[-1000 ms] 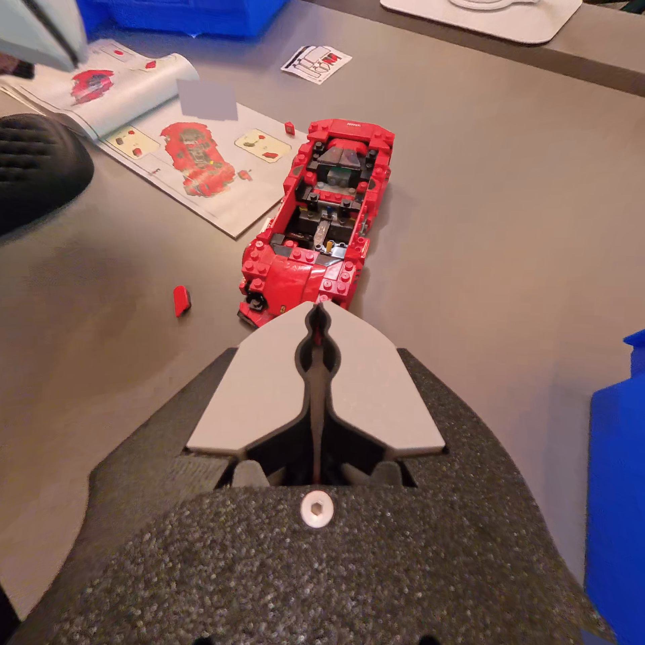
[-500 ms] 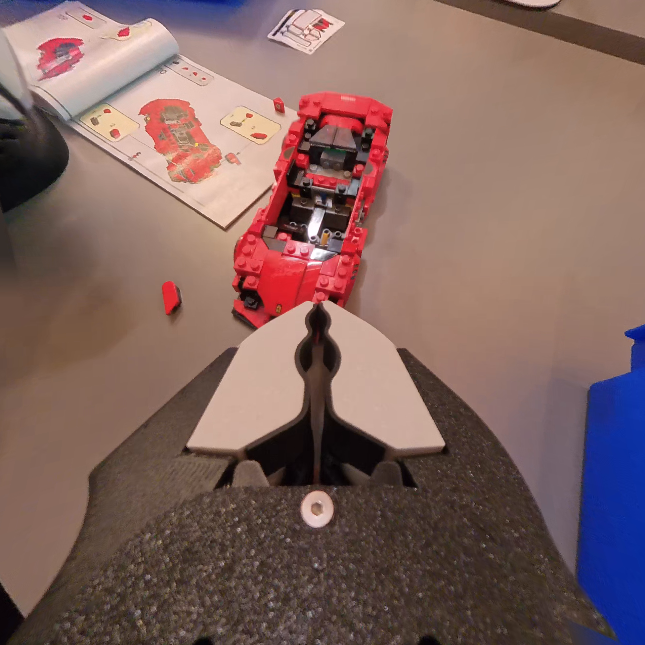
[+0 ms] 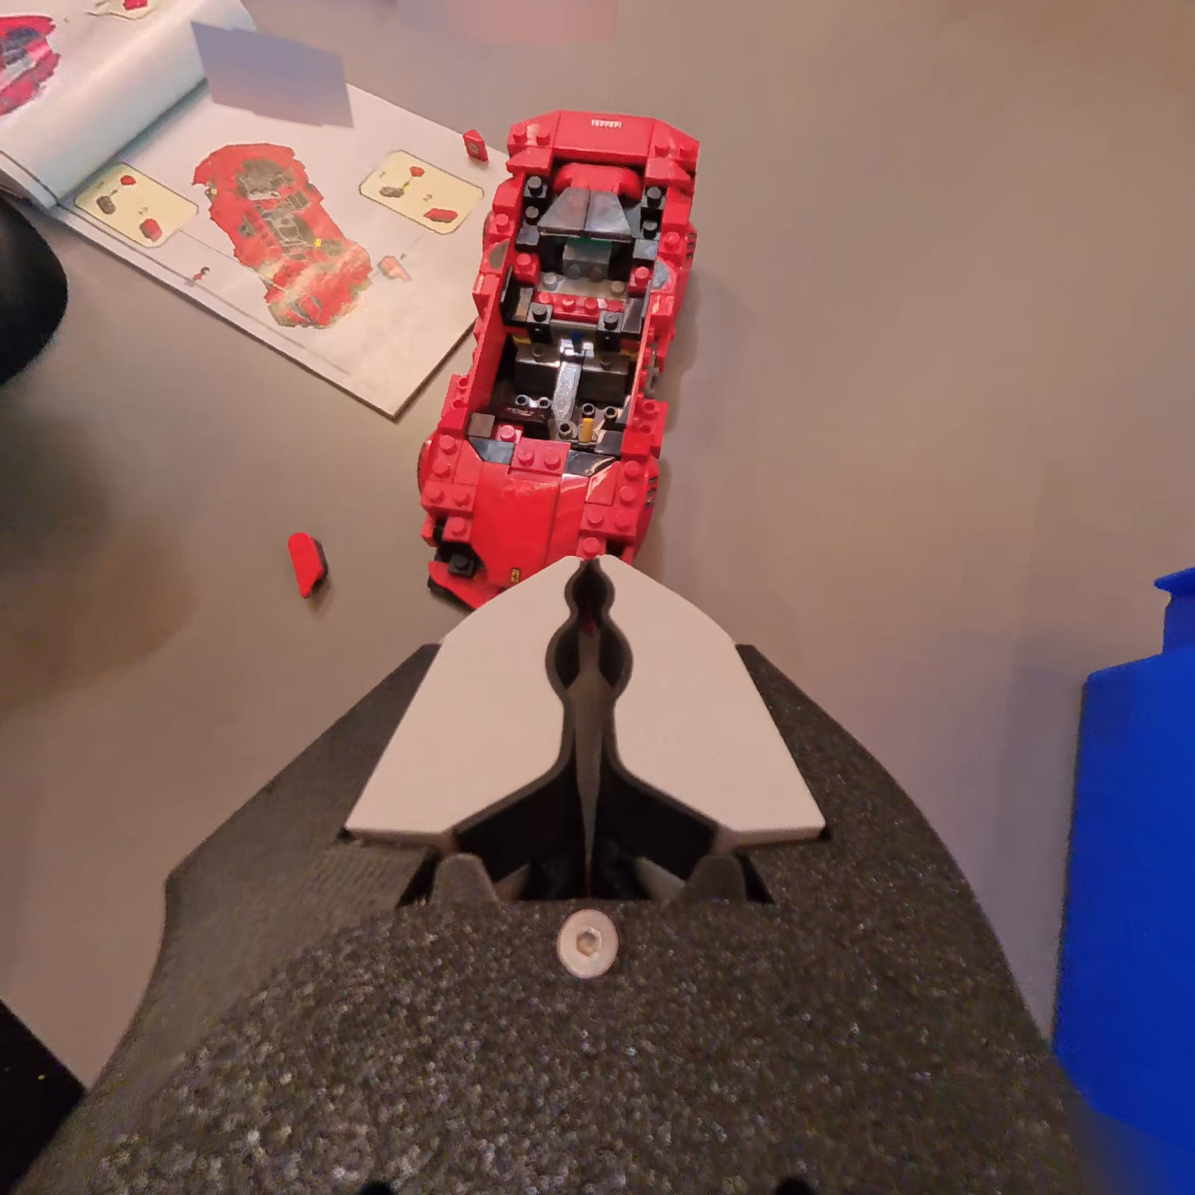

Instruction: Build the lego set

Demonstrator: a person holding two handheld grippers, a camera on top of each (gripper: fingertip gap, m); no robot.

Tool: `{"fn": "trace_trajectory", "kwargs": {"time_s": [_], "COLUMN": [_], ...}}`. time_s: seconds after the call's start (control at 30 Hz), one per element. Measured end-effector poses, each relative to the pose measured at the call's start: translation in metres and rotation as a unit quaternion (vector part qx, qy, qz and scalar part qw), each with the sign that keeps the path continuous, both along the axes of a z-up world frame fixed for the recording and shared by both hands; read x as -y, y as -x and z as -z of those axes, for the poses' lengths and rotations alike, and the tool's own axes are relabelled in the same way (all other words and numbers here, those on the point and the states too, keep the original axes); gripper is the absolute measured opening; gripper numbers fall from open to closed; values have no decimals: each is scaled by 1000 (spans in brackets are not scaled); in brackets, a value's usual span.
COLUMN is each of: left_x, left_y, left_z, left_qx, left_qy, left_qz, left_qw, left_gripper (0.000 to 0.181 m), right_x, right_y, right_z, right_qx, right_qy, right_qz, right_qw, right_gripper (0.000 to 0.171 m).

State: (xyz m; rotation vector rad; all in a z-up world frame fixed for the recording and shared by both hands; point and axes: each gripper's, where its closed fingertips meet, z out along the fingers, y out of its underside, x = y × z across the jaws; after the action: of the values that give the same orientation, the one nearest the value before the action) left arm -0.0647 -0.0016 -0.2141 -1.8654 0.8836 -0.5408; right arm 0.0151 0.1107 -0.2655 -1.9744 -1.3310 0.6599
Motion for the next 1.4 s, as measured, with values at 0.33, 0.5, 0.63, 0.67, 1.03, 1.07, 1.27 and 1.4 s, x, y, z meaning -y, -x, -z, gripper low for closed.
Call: {"fn": "trace_trajectory", "kwargs": {"time_s": [0.33,0.5,0.63,0.67,1.03,1.07,1.27,1.4], "left_x": [4,4,4,4,4,3,-1,-20], "left_y": [-1,-2,-3,-3,-3,-3,-1,3], "left_z": [6,10,12,12,13,13,11,-5], "left_qx": [5,1,-1,-1,-3,-3,2,-27], "left_qy": [14,20,28,28,27,28,30,-8], "left_qz": [11,14,17,17,16,16,11,5], "left_qw": [1000,1000,999,999,1000,999,999,1000], "left_gripper": [0,0,0,0,0,0,0,6], "right_x": [-4,-1,-2,-2,-7,-7,9,7], "right_y": [0,4,4,4,3,-1,-12,-5], "right_z": [3,2,2,2,-28,-28,-3,1], "right_qx": [47,68,97,102,24,20,5,-2], "right_qy": [60,60,42,35,25,20,4,-18], "right_qz": [42,38,40,41,23,20,-21,-21], "right_qw": [996,995,994,993,999,999,1000,1000], "right_gripper": [0,0,0,0,0,18,29,24]}}
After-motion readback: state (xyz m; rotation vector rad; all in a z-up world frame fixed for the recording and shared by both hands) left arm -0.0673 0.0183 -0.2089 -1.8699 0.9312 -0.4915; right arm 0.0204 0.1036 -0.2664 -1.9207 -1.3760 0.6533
